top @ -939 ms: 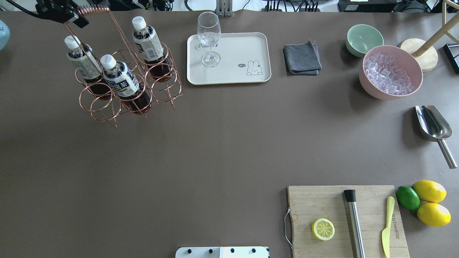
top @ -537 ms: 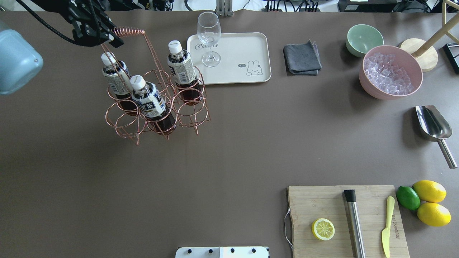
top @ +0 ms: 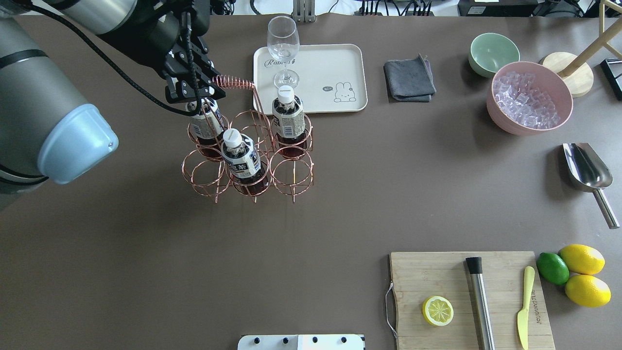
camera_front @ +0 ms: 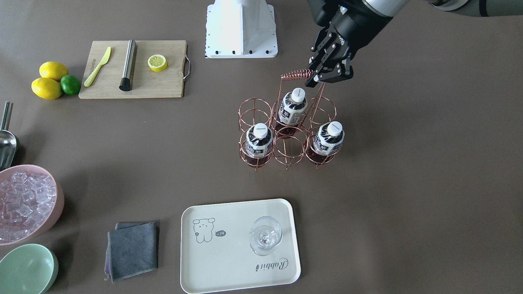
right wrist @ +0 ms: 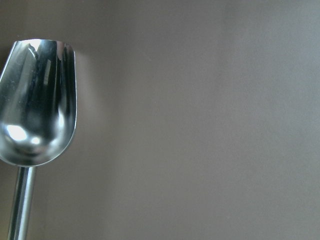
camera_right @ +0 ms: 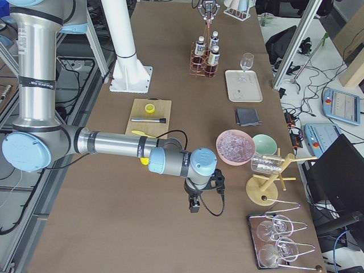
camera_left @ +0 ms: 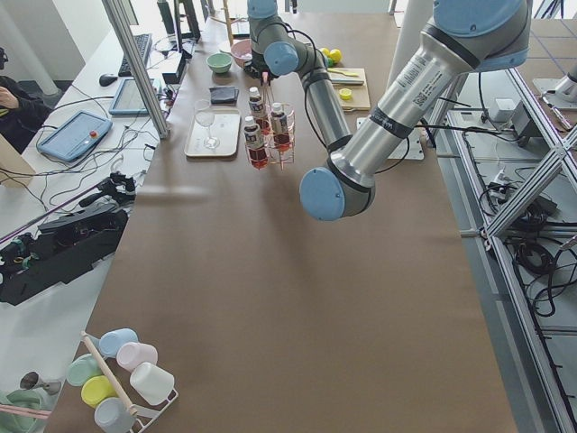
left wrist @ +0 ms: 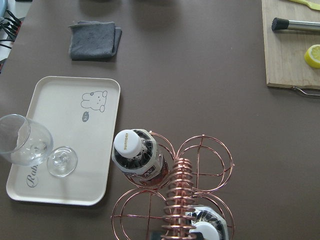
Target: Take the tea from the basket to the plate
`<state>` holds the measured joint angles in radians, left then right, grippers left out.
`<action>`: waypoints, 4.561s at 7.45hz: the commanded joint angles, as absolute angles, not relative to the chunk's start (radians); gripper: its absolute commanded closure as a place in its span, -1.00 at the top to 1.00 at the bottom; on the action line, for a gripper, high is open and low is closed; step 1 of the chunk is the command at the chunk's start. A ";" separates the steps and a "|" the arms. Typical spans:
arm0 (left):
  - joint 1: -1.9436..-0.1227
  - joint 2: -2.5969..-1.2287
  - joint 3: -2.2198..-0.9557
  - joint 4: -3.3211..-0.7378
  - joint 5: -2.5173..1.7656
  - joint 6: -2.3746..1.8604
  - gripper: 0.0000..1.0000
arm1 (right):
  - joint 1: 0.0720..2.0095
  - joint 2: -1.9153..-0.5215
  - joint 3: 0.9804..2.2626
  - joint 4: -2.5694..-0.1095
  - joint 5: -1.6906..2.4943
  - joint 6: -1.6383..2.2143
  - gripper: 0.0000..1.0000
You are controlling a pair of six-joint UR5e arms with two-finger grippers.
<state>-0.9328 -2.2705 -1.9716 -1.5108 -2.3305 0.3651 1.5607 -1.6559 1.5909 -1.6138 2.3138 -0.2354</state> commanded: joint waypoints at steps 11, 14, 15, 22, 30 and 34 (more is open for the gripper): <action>-0.652 -2.332 -1.982 -1.580 -2.141 0.137 -1.00 | 1.621 -1.709 1.594 -1.615 2.375 -0.241 0.99; -0.647 -2.330 -1.983 -1.578 -2.141 0.135 -1.00 | 1.623 -1.672 1.597 -1.618 2.439 -0.227 0.99; -0.647 -2.330 -1.982 -1.578 -2.140 0.135 -1.00 | 1.594 -1.643 1.597 -1.624 2.448 -0.183 0.99; -0.649 -2.327 -1.996 -1.578 -2.140 0.120 -1.00 | 1.189 -1.127 1.632 -1.940 2.470 0.562 0.99; -0.649 -2.326 -1.996 -1.578 -2.140 0.120 -1.00 | 0.924 -0.775 1.576 -1.954 2.583 1.048 0.98; -0.649 -2.324 -1.997 -1.578 -2.140 0.120 -1.00 | 0.810 -0.732 1.595 -1.944 2.574 1.200 0.84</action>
<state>-0.6489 -2.3258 -1.9962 -1.5785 -2.1399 0.1196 0.8427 -0.7369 1.5850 -1.9446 2.5770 1.1790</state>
